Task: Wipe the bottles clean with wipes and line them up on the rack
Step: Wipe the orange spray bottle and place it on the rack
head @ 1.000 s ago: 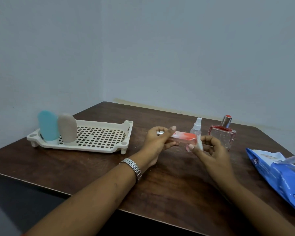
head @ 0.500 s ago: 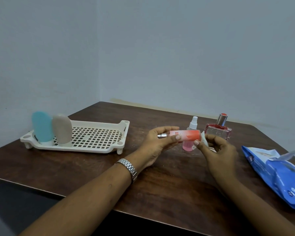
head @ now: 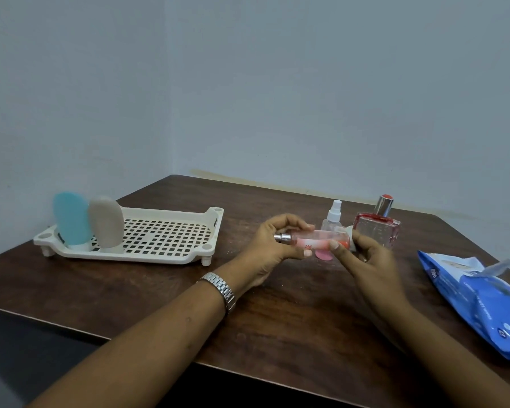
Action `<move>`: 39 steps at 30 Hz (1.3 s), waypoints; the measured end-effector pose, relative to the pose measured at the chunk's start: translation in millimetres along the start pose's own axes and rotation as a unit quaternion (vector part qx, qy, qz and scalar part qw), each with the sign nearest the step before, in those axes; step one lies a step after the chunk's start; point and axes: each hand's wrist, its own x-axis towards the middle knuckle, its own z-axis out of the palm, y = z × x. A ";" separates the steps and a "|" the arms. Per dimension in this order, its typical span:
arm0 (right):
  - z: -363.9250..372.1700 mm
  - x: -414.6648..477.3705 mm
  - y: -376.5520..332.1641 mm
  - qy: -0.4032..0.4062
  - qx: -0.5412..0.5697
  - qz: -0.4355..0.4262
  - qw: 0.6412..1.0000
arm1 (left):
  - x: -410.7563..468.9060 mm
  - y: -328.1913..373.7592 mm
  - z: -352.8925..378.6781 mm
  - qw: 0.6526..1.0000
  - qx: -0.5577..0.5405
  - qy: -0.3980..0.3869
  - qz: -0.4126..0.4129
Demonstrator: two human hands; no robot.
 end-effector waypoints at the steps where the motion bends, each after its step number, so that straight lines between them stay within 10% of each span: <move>1: -0.5 0.4 1.0 -0.006 0.010 0.008 1.000 | 0.0 -0.9 -0.1 1.000 0.009 -0.001 0.004; 11: -0.7 4.7 3.1 0.049 -0.048 -0.041 0.997 | -2.0 -3.0 -1.4 0.987 0.158 0.020 -0.029; 17: -5.2 6.2 6.3 0.080 -0.271 -0.147 0.948 | -1.6 -4.3 2.1 0.979 0.199 0.034 -0.015; 26: 10.8 -2.8 11.7 -0.084 -0.402 -0.263 0.873 | -1.0 -11.7 3.2 0.938 0.339 0.030 0.061; 39: 2.1 0.8 7.7 -0.077 -0.457 -0.335 0.820 | 3.7 -1.6 -3.9 0.969 0.233 0.076 0.041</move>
